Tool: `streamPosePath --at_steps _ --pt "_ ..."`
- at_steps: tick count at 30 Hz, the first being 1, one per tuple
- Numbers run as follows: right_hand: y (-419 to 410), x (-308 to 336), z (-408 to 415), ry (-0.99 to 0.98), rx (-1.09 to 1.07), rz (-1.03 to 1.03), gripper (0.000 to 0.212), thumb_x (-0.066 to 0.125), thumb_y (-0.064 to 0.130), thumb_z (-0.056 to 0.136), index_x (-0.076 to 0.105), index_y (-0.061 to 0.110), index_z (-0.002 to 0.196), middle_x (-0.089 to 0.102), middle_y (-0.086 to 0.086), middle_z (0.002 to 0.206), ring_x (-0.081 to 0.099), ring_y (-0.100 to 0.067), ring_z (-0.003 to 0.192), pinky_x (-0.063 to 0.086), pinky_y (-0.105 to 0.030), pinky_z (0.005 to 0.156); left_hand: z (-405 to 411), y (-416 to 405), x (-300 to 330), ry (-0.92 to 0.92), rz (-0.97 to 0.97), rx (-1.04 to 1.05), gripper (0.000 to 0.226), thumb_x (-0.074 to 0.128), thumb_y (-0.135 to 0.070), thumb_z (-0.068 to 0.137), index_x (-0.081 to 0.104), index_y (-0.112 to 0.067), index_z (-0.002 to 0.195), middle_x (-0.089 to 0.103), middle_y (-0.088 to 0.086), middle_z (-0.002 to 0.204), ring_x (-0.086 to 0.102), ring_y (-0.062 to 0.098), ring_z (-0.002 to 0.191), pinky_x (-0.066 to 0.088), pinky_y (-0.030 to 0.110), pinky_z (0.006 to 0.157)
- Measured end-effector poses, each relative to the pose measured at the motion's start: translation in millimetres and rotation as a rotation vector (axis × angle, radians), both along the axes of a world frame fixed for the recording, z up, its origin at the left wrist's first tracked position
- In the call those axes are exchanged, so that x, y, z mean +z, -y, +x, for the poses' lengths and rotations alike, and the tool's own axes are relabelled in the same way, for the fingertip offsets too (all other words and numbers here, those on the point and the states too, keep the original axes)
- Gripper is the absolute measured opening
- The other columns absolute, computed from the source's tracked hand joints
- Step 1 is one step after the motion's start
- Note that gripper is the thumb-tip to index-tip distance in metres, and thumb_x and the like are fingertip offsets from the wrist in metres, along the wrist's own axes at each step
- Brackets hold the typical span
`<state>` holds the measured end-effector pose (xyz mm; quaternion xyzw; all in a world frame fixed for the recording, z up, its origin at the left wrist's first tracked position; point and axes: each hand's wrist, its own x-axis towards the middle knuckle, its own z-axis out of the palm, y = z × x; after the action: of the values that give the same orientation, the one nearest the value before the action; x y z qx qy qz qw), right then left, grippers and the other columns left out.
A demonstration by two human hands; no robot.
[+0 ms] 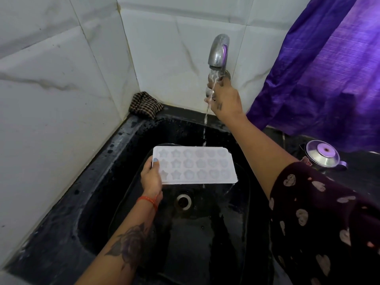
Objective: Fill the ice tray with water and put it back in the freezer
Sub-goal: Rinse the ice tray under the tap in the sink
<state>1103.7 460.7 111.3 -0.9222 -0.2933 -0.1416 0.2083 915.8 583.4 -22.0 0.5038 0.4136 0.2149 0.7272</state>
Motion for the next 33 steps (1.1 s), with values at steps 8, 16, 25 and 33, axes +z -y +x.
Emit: streamPosePath --at_steps 8,16,25,33 --pt "37 -59 -43 -0.153 0.014 0.222 0.045 0.056 0.016 0.091 0.051 0.006 0.135 0.053 -0.021 0.134 0.051 -0.038 0.121 0.044 -0.047 0.1 -7 4 1 -0.005 -0.046 0.019 0.026 0.048 -0.019 0.099 0.06 -0.012 0.121 0.063 0.014 0.118 0.061 0.035 0.109 0.049 0.052 0.095" --pt "83 -107 -102 -0.318 -0.168 0.106 0.031 0.065 0.032 0.088 0.07 0.01 0.11 0.053 -0.017 0.137 0.042 -0.036 0.13 0.033 -0.044 0.108 -18 13 7 -0.008 -0.049 0.034 0.026 0.047 -0.02 0.099 0.059 -0.014 0.121 0.063 0.009 0.116 0.062 0.029 0.104 0.051 0.045 0.093" --pt "91 -105 -121 -0.467 -0.188 -0.076 0.05 0.046 0.053 0.094 0.052 0.026 0.136 0.026 -0.013 0.155 0.023 -0.032 0.141 0.022 -0.046 0.112 -34 19 13 -0.013 -0.021 0.023 0.031 0.047 -0.022 0.099 0.058 -0.012 0.127 0.064 0.008 0.116 0.062 0.027 0.105 0.051 0.045 0.093" --pt "100 -102 -128 -0.473 -0.178 -0.124 0.045 0.048 0.053 0.093 0.057 0.029 0.13 0.024 -0.011 0.157 0.023 -0.032 0.14 0.024 -0.044 0.111 -41 21 17 -0.024 -0.008 0.062 0.032 0.05 -0.021 0.098 0.057 -0.012 0.127 0.063 0.011 0.12 0.061 0.029 0.109 0.049 0.044 0.096"
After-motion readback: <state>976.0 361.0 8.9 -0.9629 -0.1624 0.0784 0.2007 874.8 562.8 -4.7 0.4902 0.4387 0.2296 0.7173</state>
